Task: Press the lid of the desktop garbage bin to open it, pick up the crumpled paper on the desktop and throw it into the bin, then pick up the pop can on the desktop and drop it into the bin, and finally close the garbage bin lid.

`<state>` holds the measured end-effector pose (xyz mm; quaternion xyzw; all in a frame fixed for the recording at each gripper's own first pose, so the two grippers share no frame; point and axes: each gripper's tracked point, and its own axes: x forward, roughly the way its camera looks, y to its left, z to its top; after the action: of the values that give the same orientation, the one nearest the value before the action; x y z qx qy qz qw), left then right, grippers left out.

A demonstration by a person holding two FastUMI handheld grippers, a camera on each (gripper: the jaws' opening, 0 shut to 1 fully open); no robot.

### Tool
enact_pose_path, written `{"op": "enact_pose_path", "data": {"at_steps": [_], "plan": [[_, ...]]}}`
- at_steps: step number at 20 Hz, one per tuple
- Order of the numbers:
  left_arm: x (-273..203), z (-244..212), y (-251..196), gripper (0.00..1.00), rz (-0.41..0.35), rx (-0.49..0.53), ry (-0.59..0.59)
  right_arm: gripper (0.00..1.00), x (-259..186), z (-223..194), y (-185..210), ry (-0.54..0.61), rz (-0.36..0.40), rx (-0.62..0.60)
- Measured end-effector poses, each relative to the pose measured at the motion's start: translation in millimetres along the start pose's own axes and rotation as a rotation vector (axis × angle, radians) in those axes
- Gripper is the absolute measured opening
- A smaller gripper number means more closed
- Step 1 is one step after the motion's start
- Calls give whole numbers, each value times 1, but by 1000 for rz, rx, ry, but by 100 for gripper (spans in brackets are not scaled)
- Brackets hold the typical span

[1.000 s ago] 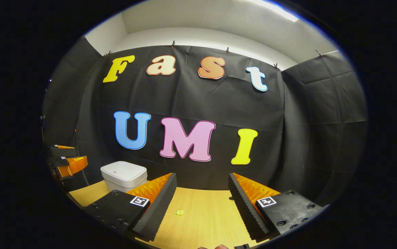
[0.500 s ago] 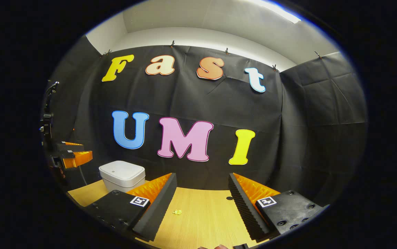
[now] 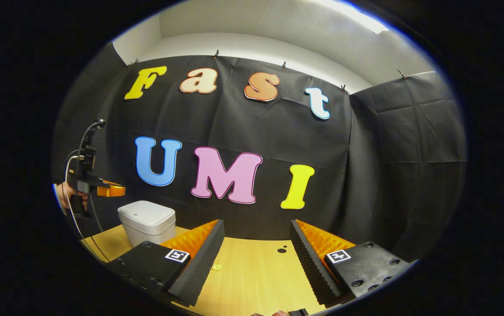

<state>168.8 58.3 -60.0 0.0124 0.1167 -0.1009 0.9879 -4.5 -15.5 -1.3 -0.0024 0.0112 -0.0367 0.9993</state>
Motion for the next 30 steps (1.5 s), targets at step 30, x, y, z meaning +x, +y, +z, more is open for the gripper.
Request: {"op": "enact_pose_path", "data": {"at_steps": [30], "plan": [[87, -36, 34, 6, 203, 87, 226, 97, 155, -103, -32, 201, 177, 63]]}}
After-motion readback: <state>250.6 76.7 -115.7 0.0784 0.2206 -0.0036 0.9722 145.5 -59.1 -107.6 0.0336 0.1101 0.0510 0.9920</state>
